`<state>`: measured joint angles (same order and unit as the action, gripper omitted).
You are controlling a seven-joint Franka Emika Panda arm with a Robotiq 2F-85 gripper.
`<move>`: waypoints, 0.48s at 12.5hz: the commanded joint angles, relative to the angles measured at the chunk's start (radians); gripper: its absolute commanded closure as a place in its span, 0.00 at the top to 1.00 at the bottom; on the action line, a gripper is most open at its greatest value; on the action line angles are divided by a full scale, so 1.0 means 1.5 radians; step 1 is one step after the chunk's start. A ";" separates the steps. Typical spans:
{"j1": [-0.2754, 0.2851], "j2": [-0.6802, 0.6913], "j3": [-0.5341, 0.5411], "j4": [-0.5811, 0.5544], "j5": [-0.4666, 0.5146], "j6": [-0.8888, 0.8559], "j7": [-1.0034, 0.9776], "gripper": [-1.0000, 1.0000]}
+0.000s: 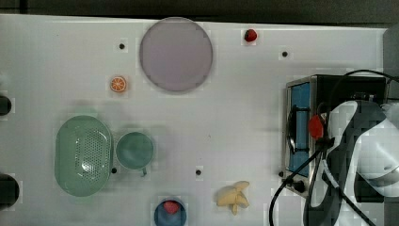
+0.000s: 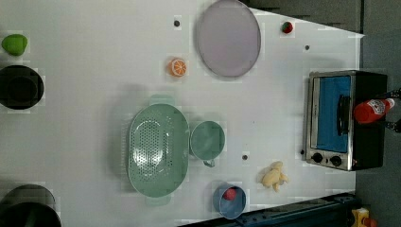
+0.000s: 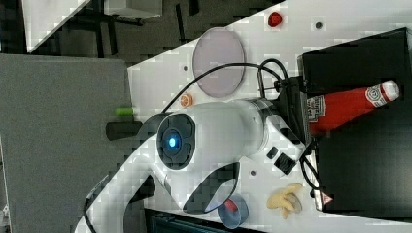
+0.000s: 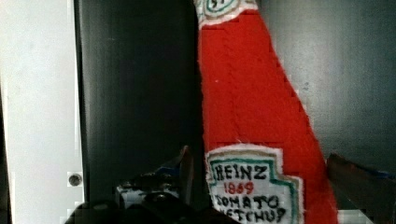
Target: Pick Ketchup from oven and place it on table.
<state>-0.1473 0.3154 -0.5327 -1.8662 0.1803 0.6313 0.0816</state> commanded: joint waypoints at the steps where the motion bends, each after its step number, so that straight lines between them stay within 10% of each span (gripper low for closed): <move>1: 0.002 0.009 -0.002 0.000 0.007 -0.007 0.008 0.96; 4: 0.003 0.007 -0.002 -0.005 0.007 0.003 0.008 0.63; 6: 0.003 0.006 -0.003 -0.003 0.007 0.002 0.008 0.63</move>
<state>-0.1389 0.3359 -0.5166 -1.8750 0.1918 0.6519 0.0847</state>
